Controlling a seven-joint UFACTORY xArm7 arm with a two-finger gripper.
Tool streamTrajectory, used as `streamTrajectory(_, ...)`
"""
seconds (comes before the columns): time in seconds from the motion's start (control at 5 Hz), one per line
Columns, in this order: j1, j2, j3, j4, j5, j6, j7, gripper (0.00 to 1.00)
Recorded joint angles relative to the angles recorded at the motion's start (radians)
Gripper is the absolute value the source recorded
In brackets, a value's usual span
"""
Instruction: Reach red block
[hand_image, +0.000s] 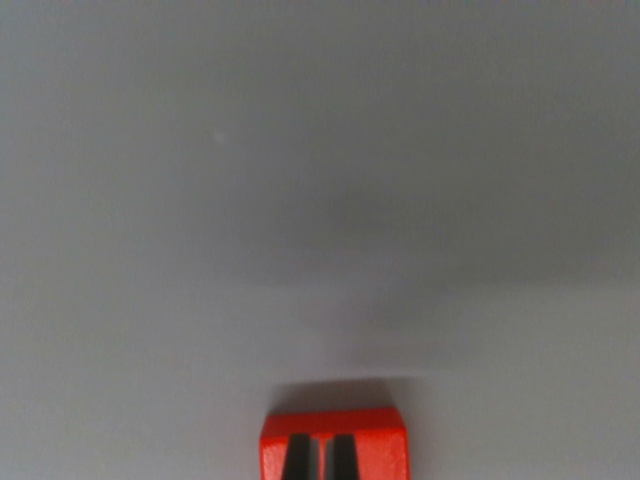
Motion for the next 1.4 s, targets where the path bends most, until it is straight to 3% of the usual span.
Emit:
streamTrajectory(0.2, -0.0017, 0.002, -0.002, -0.03, -0.0015, -0.033, 0.0, 0.0)
streamTrajectory(0.4, -0.0017, 0.002, -0.002, -0.03, -0.0015, -0.033, 0.0, 0.0)
streamTrajectory(0.6, -0.0033, 0.004, -0.003, -0.057, -0.0029, -0.062, 0.001, 0.0)
streamTrajectory(0.8, -0.0033, 0.004, -0.003, -0.057, -0.0029, -0.062, 0.001, 0.0)
streamTrajectory(1.4, -0.0057, 0.007, -0.005, -0.099, -0.005, -0.108, 0.001, 0.0)
